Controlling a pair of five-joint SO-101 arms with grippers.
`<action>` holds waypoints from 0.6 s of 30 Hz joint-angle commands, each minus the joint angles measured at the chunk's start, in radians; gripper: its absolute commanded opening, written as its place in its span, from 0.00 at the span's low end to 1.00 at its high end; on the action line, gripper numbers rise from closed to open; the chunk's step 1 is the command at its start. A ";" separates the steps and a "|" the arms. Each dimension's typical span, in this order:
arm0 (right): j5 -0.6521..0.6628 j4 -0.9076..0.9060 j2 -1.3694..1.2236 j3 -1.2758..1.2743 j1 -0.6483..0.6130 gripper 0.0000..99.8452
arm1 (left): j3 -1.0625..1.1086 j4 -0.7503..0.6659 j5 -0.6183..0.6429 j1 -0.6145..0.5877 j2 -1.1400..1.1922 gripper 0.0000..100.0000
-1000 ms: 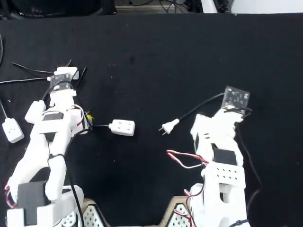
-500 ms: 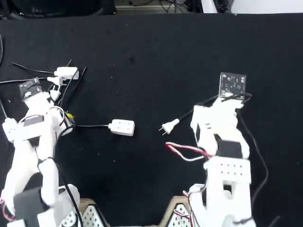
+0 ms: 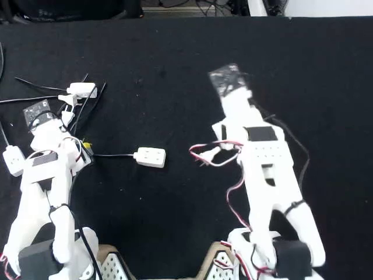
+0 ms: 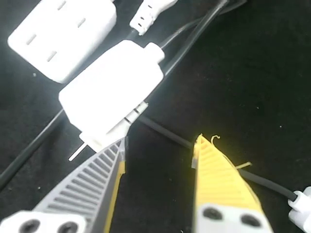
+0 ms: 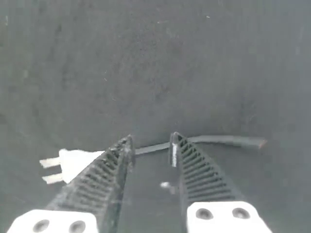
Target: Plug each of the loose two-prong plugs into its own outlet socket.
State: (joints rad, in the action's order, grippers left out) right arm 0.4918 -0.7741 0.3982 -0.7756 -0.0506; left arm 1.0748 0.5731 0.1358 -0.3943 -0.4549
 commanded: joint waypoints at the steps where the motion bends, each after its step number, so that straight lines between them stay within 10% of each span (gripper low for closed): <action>1: 0.367 -0.014 -0.033 0.059 -0.038 0.12 | -0.005 -0.012 0.002 0.024 -0.029 0.22; 18: 0.786 -0.190 -0.065 -0.042 -0.098 0.13 | -0.005 -0.014 0.006 0.024 -0.028 0.22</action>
State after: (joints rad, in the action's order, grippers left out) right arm 1.1699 -0.8431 0.3322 -0.8201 -0.1089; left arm 1.0748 0.5731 0.1358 -0.3882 -0.4549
